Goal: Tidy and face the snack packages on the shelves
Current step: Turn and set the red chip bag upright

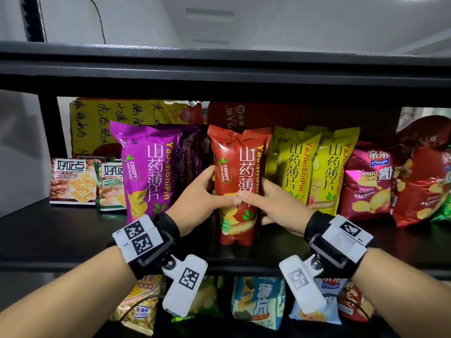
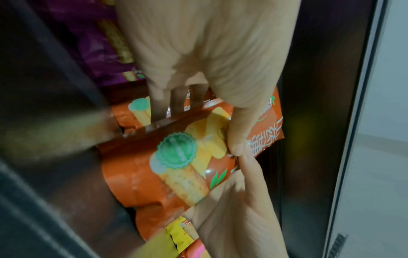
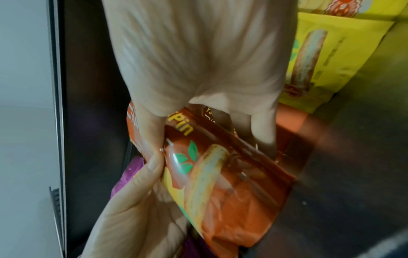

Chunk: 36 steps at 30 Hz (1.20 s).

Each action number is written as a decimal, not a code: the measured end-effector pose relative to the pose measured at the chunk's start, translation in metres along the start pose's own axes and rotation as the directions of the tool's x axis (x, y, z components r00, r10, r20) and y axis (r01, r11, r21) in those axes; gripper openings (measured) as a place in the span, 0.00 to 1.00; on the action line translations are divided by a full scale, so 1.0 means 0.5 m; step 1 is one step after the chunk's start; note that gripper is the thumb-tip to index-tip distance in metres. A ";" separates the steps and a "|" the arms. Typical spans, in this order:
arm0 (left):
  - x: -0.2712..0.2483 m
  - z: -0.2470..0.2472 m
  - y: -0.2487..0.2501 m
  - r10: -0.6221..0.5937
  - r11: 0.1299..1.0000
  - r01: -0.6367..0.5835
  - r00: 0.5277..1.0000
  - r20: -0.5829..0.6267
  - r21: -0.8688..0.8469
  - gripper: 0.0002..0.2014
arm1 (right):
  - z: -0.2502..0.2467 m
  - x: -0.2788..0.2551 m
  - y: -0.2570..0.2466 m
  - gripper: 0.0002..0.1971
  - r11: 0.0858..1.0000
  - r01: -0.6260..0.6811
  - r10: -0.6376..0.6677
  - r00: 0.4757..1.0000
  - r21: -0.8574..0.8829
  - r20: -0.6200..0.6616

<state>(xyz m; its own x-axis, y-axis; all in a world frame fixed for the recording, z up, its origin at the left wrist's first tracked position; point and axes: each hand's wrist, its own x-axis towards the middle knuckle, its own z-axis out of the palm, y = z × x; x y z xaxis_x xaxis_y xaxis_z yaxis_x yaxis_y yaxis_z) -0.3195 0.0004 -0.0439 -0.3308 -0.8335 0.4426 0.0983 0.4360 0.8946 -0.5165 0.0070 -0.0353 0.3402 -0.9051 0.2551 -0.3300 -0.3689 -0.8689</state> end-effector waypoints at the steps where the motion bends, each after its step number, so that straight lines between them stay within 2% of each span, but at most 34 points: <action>1: -0.002 0.000 0.000 0.007 1.000 -0.007 1.000 -0.021 0.029 0.30 | 0.000 -0.003 -0.006 0.24 1.000 -0.008 0.008 1.000 -0.016 -0.001; 3: -0.008 0.000 0.006 0.106 0.988 -0.096 0.991 -0.084 0.119 0.23 | -0.006 -0.012 -0.028 0.19 1.000 0.013 -0.014 1.000 -0.027 -0.024; 5: -0.016 -0.012 0.019 0.331 0.912 -0.285 0.936 -0.117 0.296 0.19 | -0.020 -0.020 -0.062 0.14 0.998 0.024 -0.022 0.999 0.057 -0.041; 7: -0.023 -0.033 0.042 0.496 0.755 -0.425 0.868 -0.010 0.500 0.29 | -0.035 -0.027 -0.099 0.15 0.981 -0.014 0.018 1.000 0.194 -0.018; 9: -0.024 -0.042 0.063 0.526 0.577 -0.506 0.831 0.182 0.641 0.41 | -0.048 -0.032 -0.127 0.19 0.959 -0.068 0.072 0.997 0.274 -0.004; 11: -0.024 -0.034 0.083 0.502 0.422 -0.573 0.793 0.345 0.702 0.45 | -0.051 -0.032 -0.143 0.22 0.930 -0.119 0.132 0.991 0.348 -0.012; 13: -0.025 -0.014 0.102 0.531 0.317 -0.648 0.726 0.436 0.693 0.39 | -0.047 -0.030 -0.148 0.24 0.894 -0.162 0.171 0.985 0.418 0.016; 15: -0.030 0.002 0.123 0.577 0.276 -0.693 0.674 0.462 0.667 0.31 | -0.041 -0.029 -0.145 0.25 0.854 -0.193 0.194 0.980 0.484 0.048; 17: -0.031 0.010 0.147 0.614 0.257 -0.703 0.649 0.449 0.664 0.26 | -0.041 -0.033 -0.141 0.26 0.830 -0.213 0.210 0.976 0.515 0.065; 19: -0.028 0.009 0.172 0.657 0.281 -0.680 0.651 0.381 0.677 0.25 | -0.043 -0.044 -0.141 0.29 0.877 -0.182 0.201 0.980 0.445 0.004; 20: -0.026 0.006 0.186 0.681 0.317 -0.664 0.657 0.325 0.678 0.26 | -0.048 -0.048 -0.141 0.27 0.923 -0.112 0.154 0.984 0.369 -0.085; 22: -0.021 0.005 0.217 0.725 0.425 -0.659 0.658 0.203 0.620 0.30 | -0.063 -0.051 -0.138 0.24 0.977 0.115 -0.061 0.958 0.179 -0.282; 23: -0.019 0.007 0.231 0.736 0.484 -0.673 0.659 0.155 0.559 0.30 | -0.070 -0.053 -0.137 0.30 0.971 0.227 -0.193 0.929 0.074 -0.316; 25: -0.011 0.014 0.249 0.740 0.574 -0.696 0.667 0.091 0.430 0.29 | -0.068 -0.054 -0.140 0.42 0.902 0.426 -0.429 0.878 -0.062 -0.211; 27: 0.002 0.020 0.251 0.709 0.657 -0.686 0.703 0.054 0.314 0.28 | -0.055 -0.049 -0.142 0.41 0.848 0.518 -0.529 0.840 -0.114 -0.118; 29: 0.014 0.026 0.242 0.659 0.724 -0.643 0.752 0.028 0.249 0.25 | -0.046 -0.040 -0.131 0.33 0.860 0.496 -0.509 0.850 -0.118 -0.134; 31: 0.025 0.029 0.225 0.601 0.782 -0.583 0.799 -0.018 0.219 0.19 | -0.035 -0.032 -0.118 0.25 0.888 0.456 -0.458 0.876 -0.051 -0.152; 33: 0.033 0.028 0.206 0.543 0.827 -0.526 0.839 -0.041 0.199 0.14 | -0.027 -0.027 -0.100 0.21 0.903 0.427 -0.414 0.897 0.056 -0.155; 36: 0.044 0.020 0.177 0.461 0.877 -0.442 0.884 -0.076 0.189 0.11 | -0.018 -0.023 -0.077 0.16 0.914 0.387 -0.372 0.919 0.120 -0.127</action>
<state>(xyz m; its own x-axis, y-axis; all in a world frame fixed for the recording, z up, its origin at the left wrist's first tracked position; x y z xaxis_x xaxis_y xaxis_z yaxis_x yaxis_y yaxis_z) -0.3272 0.0241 0.0442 -0.1754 -0.5614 0.8088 0.0547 0.8147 0.5773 -0.5155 0.0299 -0.0009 0.3238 -0.7218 0.6117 -0.0645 -0.6619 -0.7468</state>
